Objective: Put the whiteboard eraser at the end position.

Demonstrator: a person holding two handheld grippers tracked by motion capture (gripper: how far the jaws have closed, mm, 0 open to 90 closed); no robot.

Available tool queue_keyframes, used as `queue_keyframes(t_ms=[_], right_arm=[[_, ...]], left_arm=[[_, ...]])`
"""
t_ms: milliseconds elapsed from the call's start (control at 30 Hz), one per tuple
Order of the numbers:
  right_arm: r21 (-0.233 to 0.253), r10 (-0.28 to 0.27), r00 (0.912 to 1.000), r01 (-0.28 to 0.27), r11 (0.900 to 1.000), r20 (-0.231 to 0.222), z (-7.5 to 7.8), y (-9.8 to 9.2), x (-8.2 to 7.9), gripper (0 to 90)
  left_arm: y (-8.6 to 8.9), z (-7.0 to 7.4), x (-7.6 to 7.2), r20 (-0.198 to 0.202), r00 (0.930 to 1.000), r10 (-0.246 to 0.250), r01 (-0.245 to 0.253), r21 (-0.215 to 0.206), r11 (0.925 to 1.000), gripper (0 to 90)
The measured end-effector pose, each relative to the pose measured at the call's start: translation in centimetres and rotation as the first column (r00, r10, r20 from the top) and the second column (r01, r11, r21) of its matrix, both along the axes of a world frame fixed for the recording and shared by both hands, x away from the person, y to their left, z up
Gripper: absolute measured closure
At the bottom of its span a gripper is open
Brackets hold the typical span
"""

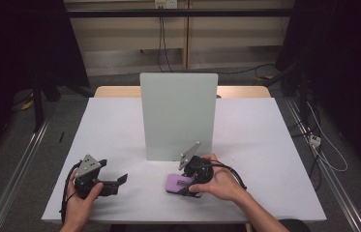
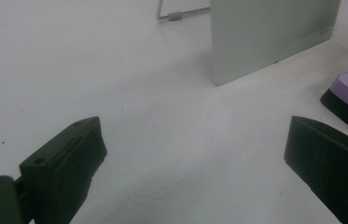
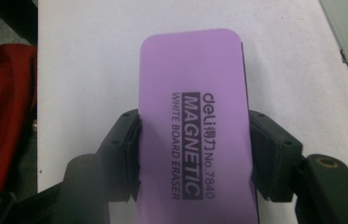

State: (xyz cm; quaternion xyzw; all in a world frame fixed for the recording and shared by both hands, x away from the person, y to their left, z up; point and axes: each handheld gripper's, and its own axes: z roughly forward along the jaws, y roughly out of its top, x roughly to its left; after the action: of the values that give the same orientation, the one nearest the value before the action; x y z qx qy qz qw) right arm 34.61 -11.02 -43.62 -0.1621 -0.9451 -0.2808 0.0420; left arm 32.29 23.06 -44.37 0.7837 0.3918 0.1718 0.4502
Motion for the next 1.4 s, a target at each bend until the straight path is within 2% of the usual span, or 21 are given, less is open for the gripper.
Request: queue_keyframes(t_ms=[67, 300, 400, 633, 800, 933, 1000, 1100, 1200, 1267, 1333, 1400], right_arm=[[-0.003, -0.003, 1.0000, 0.003, 1.000, 0.002, 0.0, 0.0, 0.0, 41.1], [-0.007, 0.000, 0.9999, 0.000, 1.000, -0.011, -0.4, 0.0, 0.0, 37.6], [0.004, -0.008, 0.9999, 0.008, 1.000, -0.011, -0.4, -0.1, 0.0, 34.9], [0.031, -0.040, 0.9988, 0.039, 0.999, 0.030, -0.1, -0.3, 0.0, 17.8], [0.059, -0.065, 0.9971, 0.063, 0.996, 0.040, 0.2, -0.6, -0.1, 12.8], [0.110, -0.110, 0.9915, 0.103, 0.989, 0.069, 0.9, -1.1, 0.0, 8.8], [0.125, -0.126, 0.9900, 0.117, 0.985, 0.064, 1.0, -1.4, 0.0, 9.0], [0.144, -0.150, 0.9864, 0.139, 0.980, 0.067, 1.1, -1.9, -0.1, 8.0], [0.178, -0.184, 0.9807, 0.170, 0.969, 0.065, 1.2, -2.5, -0.1, 8.1], [0.171, -0.224, 0.9731, 0.211, 0.962, 0.056, 1.2, -2.8, 0.0, 9.5], [0.190, -0.242, 0.9679, 0.226, 0.955, 0.067, 1.2, -3.1, -0.1, 9.6], [0.208, -0.276, 0.9583, 0.255, 0.944, 0.075, 1.2, -3.6, -0.2, 9.7]], left_arm=[[0.0, 0.0, 0.0, 0.002, 1.0000, 0.004, -0.004, -0.008, 1.0000, 4.7], [0.0, 0.1, 0.1, 0.003, 1.0000, -0.001, 0.001, 0.007, 1.0000, 4.6], [-0.1, 0.0, 0.1, 0.002, 1.0000, -0.004, 0.003, 0.007, 1.0000, 4.7], [-0.1, 0.0, 0.3, 0.002, 1.0000, -0.009, 0.009, 0.001, 1.0000, 4.7], [-0.2, 0.1, 0.3, 0.005, 1.0000, -0.005, 0.005, 0.003, 1.0000, 4.6], [-0.4, -0.1, 0.4, 0.000, 1.0000, -0.008, 0.008, 0.003, 1.0000, 4.6], [-0.5, -0.2, 0.4, -0.009, 0.9997, -0.021, 0.021, 0.017, 0.9996, 4.7], [-0.6, -0.2, 0.4, -0.006, 0.9998, -0.018, 0.018, 0.006, 0.9998, 4.7], [-0.6, -0.2, 0.4, -0.011, 0.9998, -0.019, 0.019, 0.019, 0.9996, 4.7], [-0.6, -0.2, 0.4, -0.008, 0.9998, -0.018, 0.018, 0.015, 0.9997, 4.7], [-0.5, -0.1, 0.4, -0.007, 0.9998, -0.016, 0.017, 0.013, 0.9998, 4.7], [-0.4, -0.1, 0.4, -0.006, 0.9999, -0.012, 0.012, 0.015, 0.9998, 4.6]])
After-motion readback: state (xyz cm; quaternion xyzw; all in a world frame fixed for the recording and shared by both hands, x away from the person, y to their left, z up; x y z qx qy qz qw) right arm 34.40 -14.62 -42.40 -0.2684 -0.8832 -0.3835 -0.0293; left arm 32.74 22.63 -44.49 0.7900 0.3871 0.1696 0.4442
